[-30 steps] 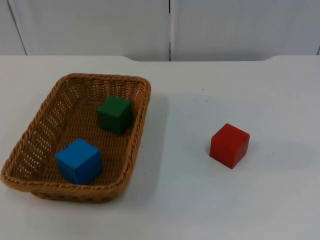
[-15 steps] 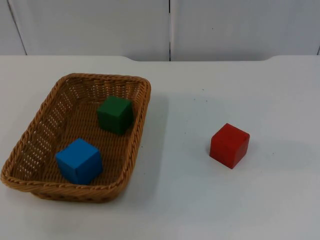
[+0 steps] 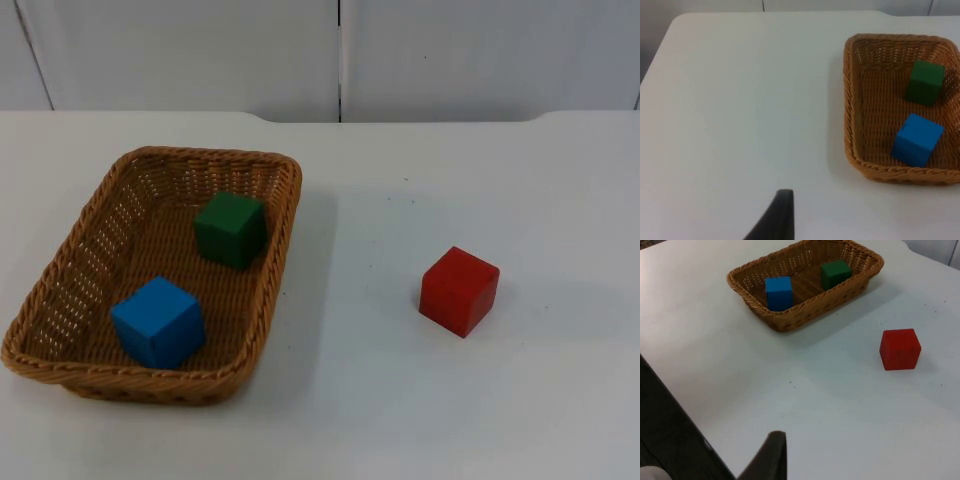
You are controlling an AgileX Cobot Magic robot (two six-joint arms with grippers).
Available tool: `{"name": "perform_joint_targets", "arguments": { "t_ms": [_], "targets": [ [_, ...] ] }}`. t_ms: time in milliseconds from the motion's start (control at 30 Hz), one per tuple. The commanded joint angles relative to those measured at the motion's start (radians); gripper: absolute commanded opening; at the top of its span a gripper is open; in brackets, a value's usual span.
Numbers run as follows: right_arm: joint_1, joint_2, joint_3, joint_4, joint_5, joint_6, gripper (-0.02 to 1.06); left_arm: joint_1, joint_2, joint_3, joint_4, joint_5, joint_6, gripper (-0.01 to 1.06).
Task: Pick up one cube with each hand and place exactly two cubes into the same basket, leaving the remaining cube outside.
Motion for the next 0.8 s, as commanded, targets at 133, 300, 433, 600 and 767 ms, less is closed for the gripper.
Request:
{"name": "perform_joint_targets", "arguments": {
  "t_ms": [133, 300, 433, 600, 767],
  "targets": [
    [0.004, -0.004, 0.01, 0.0, 0.001, -0.01, 1.05, 0.003, -0.005, 0.003, 0.003, 0.0, 0.002, 1.02],
    [-0.057, -0.004, 0.01, 0.0, 0.001, -0.01, 1.05, 0.003, -0.005, 0.003, 0.003, 0.0, 0.002, 1.02],
    [-0.159, -0.004, 0.01, 0.007, 0.001, -0.01, 1.05, 0.003, -0.005, 0.003, 0.003, 0.0, 0.002, 1.02],
    [-0.259, -0.004, 0.01, 0.0, 0.001, -0.01, 1.05, 0.003, -0.005, 0.003, 0.003, 0.0, 0.002, 1.02],
    [-0.359, -0.004, 0.01, 0.0, 0.001, -0.01, 1.05, 0.003, -0.005, 0.003, 0.003, 0.0, 0.002, 1.02]
  ]
}}
